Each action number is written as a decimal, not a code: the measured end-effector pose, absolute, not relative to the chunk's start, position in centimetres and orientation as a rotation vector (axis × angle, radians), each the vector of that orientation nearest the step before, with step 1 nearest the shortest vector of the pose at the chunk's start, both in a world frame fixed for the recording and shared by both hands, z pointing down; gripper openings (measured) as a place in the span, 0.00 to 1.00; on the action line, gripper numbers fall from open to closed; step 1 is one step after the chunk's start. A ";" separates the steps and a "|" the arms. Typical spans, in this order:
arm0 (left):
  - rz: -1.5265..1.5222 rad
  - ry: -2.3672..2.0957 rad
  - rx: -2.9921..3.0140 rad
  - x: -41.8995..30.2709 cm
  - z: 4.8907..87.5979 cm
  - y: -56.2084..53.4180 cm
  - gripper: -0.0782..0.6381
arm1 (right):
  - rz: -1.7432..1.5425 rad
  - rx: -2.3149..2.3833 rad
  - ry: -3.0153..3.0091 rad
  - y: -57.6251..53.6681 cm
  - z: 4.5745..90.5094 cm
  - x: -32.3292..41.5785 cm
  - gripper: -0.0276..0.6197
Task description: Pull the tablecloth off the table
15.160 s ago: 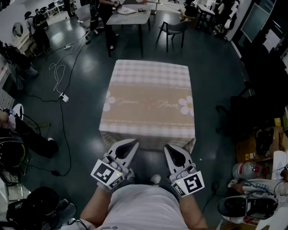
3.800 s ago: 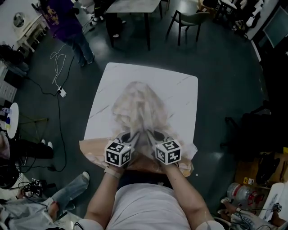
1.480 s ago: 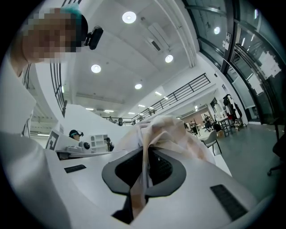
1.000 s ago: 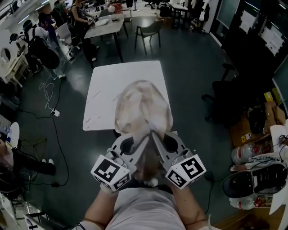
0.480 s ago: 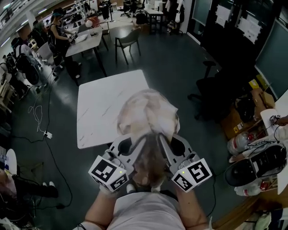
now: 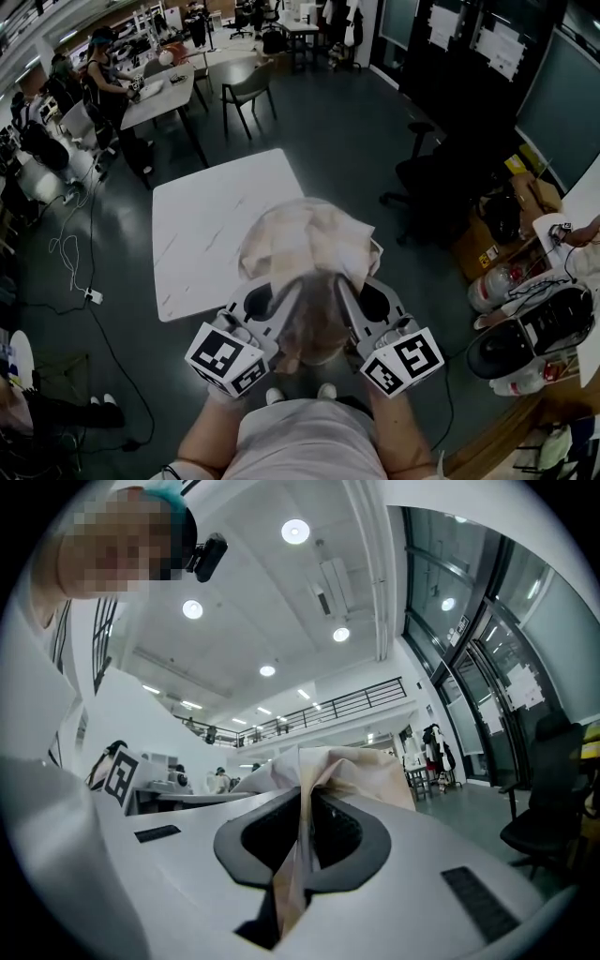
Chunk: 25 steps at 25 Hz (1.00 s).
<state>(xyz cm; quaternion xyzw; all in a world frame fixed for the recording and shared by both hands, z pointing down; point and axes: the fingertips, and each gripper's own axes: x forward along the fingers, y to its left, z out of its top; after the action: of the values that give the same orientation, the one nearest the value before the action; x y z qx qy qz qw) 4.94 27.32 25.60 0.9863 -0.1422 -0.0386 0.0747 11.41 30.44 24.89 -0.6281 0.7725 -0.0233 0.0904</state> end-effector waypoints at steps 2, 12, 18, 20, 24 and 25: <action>-0.107 -0.433 2.965 4.7 25.8 27.0 0.18 | -0.067 -1.880 2.297 30.2 25.0 11.3 0.10; -0.107 -0.461 2.959 3.5 26.2 25.7 0.18 | -0.035 -1.937 2.303 29.2 25.5 10.2 0.10; -0.109 -0.463 2.952 3.3 26.2 25.7 0.18 | -0.026 -1.947 2.306 29.3 25.5 9.9 0.10; -0.106 -0.463 2.950 3.3 26.2 25.8 0.18 | -0.025 -1.949 2.309 29.4 25.6 9.9 0.10; -0.101 -0.463 2.947 3.3 26.3 26.1 0.18 | -0.037 -1.944 2.309 29.5 25.6 9.9 0.10; -0.099 -0.462 2.946 3.4 26.3 26.2 0.18 | -0.043 -1.942 2.307 29.6 25.7 10.0 0.10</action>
<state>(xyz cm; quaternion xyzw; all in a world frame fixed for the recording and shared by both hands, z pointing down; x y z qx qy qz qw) 3.37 26.17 26.32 0.9843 -0.1544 -0.0331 0.0787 9.98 29.59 25.70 -0.6426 0.7635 -0.0142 0.0627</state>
